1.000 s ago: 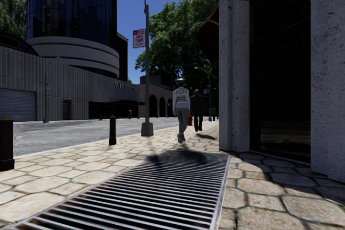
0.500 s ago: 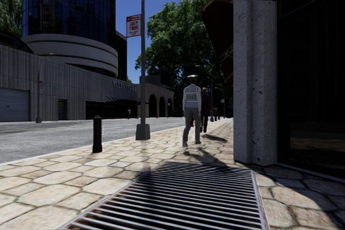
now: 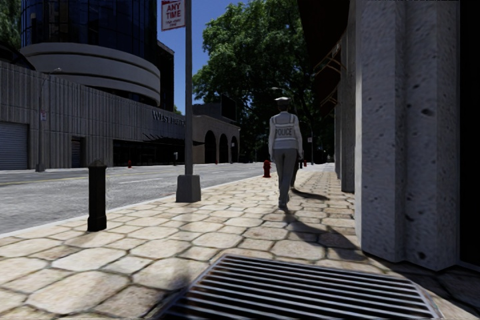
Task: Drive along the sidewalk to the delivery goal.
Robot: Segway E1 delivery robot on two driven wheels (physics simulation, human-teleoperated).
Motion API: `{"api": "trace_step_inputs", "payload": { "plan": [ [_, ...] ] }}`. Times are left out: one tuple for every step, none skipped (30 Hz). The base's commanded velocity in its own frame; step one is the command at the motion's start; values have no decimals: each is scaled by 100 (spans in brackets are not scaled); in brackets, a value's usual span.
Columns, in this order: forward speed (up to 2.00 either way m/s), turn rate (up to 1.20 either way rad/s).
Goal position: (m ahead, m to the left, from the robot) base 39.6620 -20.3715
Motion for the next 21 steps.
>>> {"api": "trace_step_inputs", "payload": {
  "plan": [
    [200,-25],
    [200,-25],
    [200,-25],
    [200,-25],
    [200,-25],
    [200,-25],
    [200,-25],
    [200,-25],
    [200,-25],
    [200,-27],
    [200,-27],
    [200,-28],
    [200,-28],
    [200,-30],
    [200,-35],
    [200,-37],
    [200,-37],
    [200,-37],
    [200,-37],
    [198,-37],
    [193,-38]
  ]
}}
